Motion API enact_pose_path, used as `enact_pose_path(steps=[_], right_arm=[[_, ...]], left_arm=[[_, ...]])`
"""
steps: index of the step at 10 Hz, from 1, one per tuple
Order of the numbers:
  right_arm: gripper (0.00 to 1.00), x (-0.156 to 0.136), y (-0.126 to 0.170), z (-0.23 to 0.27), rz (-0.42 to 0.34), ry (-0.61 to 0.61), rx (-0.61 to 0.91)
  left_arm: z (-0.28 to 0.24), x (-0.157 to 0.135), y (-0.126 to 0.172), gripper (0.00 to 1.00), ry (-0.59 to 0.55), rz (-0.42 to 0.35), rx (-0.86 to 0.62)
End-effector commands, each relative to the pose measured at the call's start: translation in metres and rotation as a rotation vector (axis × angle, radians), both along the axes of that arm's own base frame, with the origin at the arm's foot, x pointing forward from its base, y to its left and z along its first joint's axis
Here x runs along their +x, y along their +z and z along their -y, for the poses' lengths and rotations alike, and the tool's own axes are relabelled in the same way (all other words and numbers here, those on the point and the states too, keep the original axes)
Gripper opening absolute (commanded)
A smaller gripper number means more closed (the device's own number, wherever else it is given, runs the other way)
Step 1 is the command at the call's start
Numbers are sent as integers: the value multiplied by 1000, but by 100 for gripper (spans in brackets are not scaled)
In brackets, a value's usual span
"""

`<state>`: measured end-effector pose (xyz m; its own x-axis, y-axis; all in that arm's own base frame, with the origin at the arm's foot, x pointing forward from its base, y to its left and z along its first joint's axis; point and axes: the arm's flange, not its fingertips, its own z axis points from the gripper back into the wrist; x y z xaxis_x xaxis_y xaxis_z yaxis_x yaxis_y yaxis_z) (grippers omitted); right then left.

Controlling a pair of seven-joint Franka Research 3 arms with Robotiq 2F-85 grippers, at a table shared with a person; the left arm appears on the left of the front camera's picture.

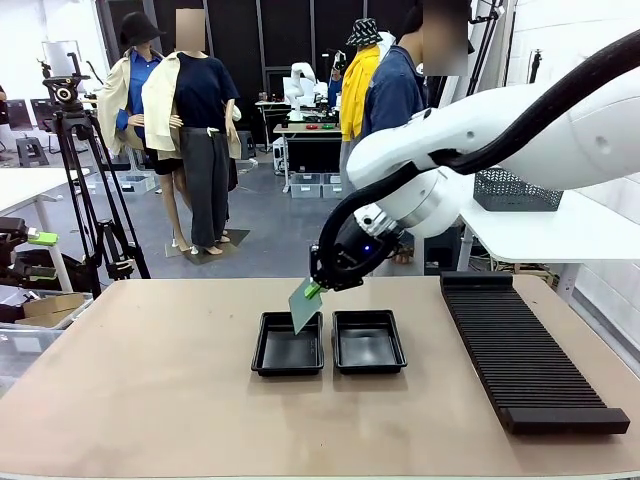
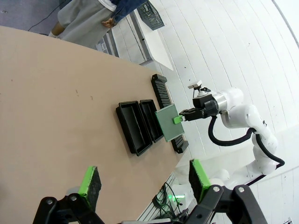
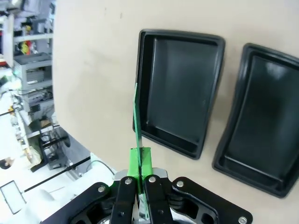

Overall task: Inspect and transfer BCBs to ESD trays.
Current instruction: Pick up the Blank PCB from the PCB Rack and place it in the left ESD tray.

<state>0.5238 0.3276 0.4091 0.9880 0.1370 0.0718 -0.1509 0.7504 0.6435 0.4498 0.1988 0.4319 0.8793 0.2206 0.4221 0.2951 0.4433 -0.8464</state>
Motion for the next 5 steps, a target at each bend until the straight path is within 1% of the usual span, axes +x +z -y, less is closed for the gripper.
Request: enact_pose_path(steps=[1, 4, 5], right_arm=[[0, 14, -12, -16, -18, -39, 11], [0, 28, -40, -33, -55, -54, -5], [0, 32, -47, -37, -55, -62, -8]], left_arm=[[-1, -1, 1, 100, 1, 1, 6], [-1, -1, 1, 100, 1, 1, 6], [-1, -1, 1, 100, 1, 1, 6]])
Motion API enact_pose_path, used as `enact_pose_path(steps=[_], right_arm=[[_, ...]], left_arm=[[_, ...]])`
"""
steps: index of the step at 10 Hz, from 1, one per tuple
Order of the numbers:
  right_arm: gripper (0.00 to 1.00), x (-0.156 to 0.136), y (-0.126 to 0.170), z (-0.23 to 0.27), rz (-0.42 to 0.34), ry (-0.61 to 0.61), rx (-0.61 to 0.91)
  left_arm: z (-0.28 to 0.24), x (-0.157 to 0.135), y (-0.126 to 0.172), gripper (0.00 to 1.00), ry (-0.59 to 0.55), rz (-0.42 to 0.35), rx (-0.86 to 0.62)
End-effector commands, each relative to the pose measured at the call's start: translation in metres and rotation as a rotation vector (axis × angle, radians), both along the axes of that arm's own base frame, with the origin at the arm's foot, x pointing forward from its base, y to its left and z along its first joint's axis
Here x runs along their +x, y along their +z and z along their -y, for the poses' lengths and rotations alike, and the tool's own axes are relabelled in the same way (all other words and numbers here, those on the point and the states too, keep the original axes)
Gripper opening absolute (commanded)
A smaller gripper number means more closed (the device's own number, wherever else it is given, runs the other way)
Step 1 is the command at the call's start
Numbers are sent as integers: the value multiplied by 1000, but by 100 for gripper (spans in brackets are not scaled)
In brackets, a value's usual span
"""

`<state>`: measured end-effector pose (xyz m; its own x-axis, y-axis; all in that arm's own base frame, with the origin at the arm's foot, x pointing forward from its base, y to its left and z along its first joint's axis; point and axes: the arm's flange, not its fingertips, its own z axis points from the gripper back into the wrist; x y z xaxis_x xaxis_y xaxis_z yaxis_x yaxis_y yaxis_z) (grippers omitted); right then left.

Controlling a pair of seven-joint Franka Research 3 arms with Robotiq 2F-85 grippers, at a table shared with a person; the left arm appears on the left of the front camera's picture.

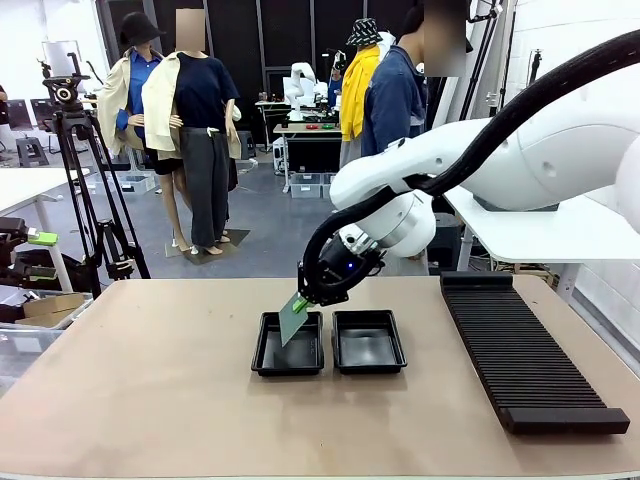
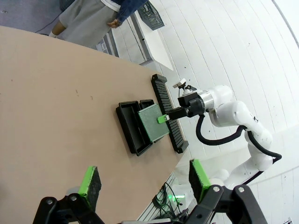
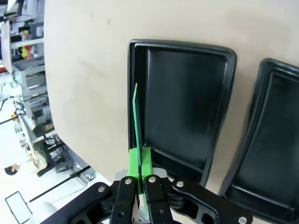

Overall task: Inspect and transfer BCBs to ESD trays.
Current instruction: Pick up the Blank PCB from the PCB Rack and place it in the left ESD tray.

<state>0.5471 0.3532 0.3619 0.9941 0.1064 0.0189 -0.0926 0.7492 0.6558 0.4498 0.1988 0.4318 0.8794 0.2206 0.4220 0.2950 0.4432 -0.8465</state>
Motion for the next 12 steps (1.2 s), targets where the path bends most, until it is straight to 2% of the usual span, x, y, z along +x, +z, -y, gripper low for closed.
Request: enact_pose_path(steps=[1, 7, 12], right_arm=[[0, 9, -2, -12, 5, -42, -15], [0, 21, -24, -21, -12, -52, -25], [0, 15, -31, -15, -22, -21, -19]], left_arm=[[-1, -1, 2, 100, 1, 2, 6], [-1, -1, 2, 100, 1, 2, 6], [-1, -1, 2, 100, 1, 2, 6]])
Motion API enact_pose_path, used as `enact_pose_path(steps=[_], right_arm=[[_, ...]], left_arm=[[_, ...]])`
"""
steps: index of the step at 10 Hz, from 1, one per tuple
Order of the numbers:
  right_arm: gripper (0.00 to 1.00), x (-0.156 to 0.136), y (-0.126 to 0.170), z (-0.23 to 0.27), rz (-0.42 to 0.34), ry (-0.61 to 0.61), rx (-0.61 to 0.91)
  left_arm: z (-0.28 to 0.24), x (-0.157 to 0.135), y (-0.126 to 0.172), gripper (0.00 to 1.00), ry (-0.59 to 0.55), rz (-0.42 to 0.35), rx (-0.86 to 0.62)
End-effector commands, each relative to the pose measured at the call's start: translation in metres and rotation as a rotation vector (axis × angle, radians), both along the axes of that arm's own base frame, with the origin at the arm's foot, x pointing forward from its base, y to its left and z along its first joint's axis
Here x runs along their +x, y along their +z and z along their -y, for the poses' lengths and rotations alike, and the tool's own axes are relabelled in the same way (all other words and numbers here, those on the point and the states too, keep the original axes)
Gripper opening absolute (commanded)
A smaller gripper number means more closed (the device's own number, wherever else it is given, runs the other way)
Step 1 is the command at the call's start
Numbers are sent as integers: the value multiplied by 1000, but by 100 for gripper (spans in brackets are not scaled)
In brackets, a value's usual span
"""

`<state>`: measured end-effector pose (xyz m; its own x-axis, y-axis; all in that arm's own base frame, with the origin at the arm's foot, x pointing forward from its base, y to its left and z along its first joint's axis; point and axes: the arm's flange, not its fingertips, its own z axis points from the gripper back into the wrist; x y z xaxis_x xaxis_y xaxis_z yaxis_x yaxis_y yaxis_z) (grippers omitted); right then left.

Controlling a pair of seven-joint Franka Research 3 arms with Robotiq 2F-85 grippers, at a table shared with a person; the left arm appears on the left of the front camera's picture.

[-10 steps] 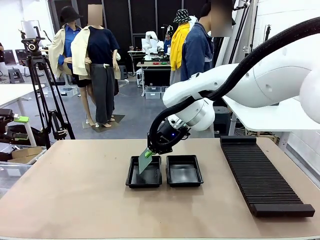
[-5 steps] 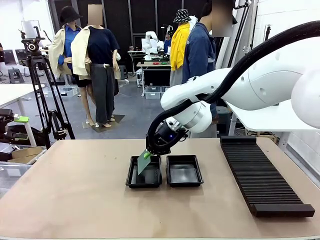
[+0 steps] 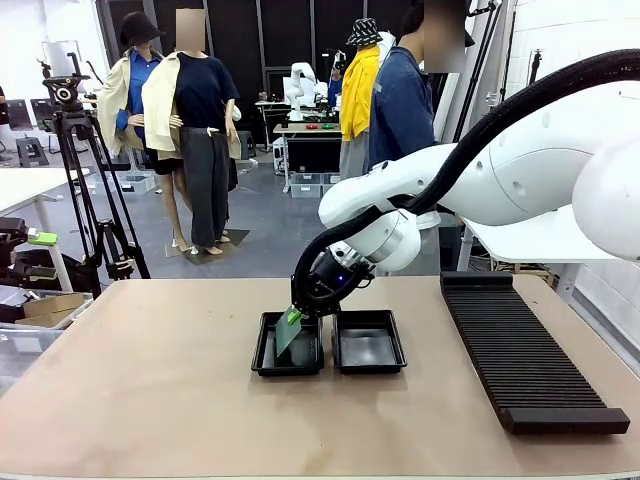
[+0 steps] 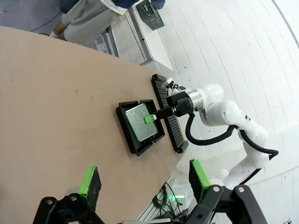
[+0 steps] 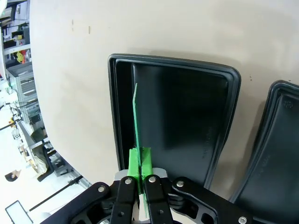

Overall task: Inspect and transfer BCBs to ESD trays.
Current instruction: Pick up the Blank PCB from the PCB Rack and place it in the left ESD tray.

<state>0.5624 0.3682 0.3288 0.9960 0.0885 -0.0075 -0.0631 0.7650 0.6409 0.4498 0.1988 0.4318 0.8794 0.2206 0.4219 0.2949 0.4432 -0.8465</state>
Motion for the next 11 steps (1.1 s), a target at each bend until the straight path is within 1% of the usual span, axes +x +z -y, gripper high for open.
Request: enact_pose_path(steps=[1, 9, 11], right_arm=[[0, 0, 2, 0, 2, -3, 3], [0, 0, 0, 0, 0, 0, 1], [0, -6, 3, -4, 3, -34, -6]], left_arm=[[-1, -1, 2, 100, 1, 2, 6], [-1, -1, 2, 100, 1, 2, 6], [-1, -1, 2, 100, 1, 2, 6]])
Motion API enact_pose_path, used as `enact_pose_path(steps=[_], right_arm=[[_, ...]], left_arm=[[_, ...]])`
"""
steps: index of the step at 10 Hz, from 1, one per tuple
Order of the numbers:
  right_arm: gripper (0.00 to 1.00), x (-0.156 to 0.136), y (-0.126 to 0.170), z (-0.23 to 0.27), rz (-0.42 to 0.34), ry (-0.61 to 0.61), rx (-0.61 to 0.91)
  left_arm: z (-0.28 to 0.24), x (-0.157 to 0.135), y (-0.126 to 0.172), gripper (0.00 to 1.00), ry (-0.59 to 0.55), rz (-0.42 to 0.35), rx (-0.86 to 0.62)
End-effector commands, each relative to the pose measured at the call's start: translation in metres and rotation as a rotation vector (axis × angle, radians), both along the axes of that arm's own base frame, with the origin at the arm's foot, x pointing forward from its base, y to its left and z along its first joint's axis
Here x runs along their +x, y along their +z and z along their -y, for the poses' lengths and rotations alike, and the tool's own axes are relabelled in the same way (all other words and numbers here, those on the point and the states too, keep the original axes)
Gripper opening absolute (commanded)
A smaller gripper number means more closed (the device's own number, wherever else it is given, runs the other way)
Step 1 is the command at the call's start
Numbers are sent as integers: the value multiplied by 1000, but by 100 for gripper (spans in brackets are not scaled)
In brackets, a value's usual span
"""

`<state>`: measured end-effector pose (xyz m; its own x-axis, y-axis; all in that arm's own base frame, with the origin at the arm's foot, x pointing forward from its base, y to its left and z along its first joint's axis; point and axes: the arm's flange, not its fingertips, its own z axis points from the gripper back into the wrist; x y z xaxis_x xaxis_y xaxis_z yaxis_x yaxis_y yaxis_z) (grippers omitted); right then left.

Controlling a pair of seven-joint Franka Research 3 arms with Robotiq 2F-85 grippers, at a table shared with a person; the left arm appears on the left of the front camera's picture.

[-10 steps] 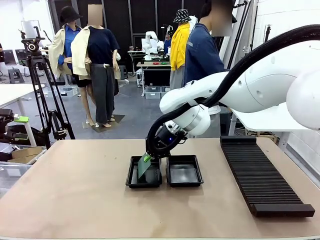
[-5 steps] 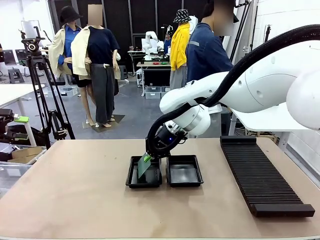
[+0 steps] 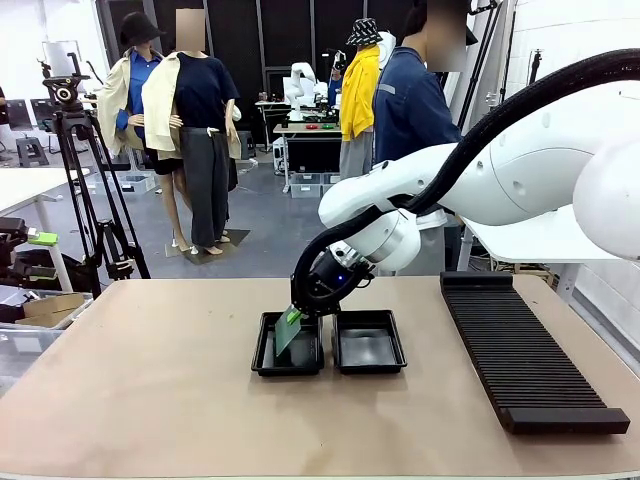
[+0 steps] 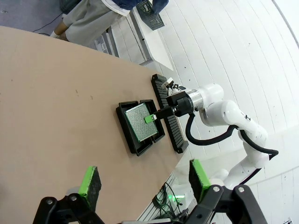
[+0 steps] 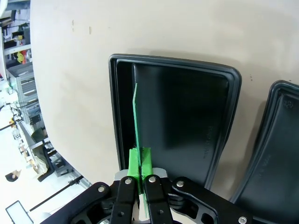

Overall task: Inspect and transfer BCBs to ESD trays.
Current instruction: Pick up the Blank PCB from the PCB Rack and place it in the left ESD tray.

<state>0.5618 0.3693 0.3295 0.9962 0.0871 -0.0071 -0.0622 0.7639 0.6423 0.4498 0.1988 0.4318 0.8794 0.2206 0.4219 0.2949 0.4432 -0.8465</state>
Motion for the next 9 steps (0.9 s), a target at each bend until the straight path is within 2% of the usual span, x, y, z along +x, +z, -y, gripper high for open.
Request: enact_pose_path(steps=[1, 2, 3, 5, 7, 9], right_arm=[[0, -8, 4, -6, 13, -43, -27], [0, -9, 5, -10, 16, -47, -34], [5, -8, 4, -14, 4, -46, -46], [25, -9, 11, -16, 4, -67, -75], [55, -9, 23, -16, -24, -97, -134], [94, -8, 41, -15, -37, -113, -208]], left_arm=[[-1, -1, 2, 100, 1, 2, 6], [-1, -1, 2, 100, 1, 2, 6], [-1, -1, 2, 100, 1, 2, 6], [-1, -1, 2, 100, 1, 2, 6], [-1, -1, 2, 100, 1, 2, 6], [-1, -1, 2, 100, 1, 2, 6]])
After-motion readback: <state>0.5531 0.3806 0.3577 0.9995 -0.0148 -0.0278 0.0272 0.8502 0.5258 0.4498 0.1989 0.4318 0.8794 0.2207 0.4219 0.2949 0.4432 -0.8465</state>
